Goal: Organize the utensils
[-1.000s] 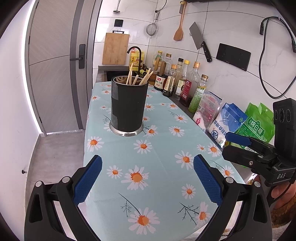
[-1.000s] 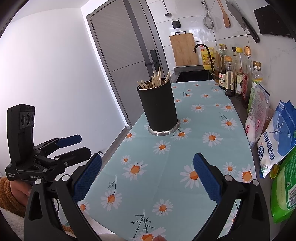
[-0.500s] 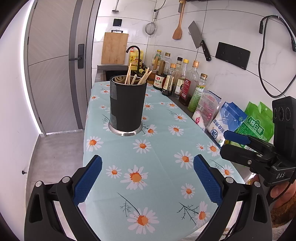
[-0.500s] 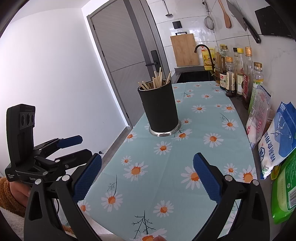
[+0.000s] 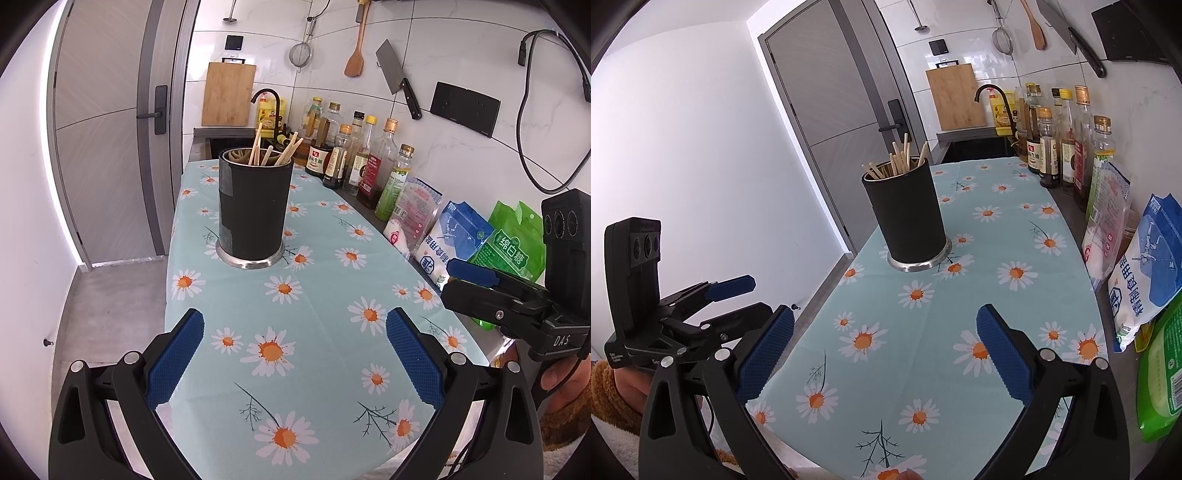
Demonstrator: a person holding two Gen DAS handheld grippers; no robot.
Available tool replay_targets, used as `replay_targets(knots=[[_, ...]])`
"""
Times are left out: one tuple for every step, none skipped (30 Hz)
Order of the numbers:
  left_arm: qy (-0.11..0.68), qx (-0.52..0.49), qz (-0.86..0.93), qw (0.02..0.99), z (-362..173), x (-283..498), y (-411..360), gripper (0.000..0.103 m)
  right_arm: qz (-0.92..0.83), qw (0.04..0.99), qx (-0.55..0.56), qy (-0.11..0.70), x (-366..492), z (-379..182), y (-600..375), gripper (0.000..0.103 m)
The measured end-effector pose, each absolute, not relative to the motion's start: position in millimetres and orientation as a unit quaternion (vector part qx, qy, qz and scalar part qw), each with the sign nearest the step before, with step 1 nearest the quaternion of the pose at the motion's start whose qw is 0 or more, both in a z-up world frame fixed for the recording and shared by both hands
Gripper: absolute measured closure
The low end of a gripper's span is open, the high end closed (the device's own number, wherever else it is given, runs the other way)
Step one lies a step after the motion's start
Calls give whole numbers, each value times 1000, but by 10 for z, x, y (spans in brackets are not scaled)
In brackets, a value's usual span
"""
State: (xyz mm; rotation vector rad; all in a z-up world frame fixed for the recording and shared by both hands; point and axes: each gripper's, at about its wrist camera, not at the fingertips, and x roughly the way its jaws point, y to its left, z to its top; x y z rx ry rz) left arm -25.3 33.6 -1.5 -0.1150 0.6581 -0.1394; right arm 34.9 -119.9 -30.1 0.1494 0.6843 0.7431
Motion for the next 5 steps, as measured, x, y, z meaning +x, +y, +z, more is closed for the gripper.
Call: replay_targets(knots=[[323, -55, -67, 942, -17, -252, 331, 6, 355, 873, 72, 327, 347, -304, -1205, 5], [323, -54, -66, 942, -22, -250, 325, 6, 355, 873, 72, 328, 348, -306, -1208, 5], [324, -54, -66, 942, -25, -245, 321, 6, 354, 873, 72, 329, 346, -312, -1207, 5], [325, -55, -67, 942, -27, -245, 318, 6, 354, 873, 72, 329, 345, -314, -1208, 5], [325, -56, -68, 942, -27, -247, 320, 6, 354, 873, 73, 328, 344, -315, -1211, 5]])
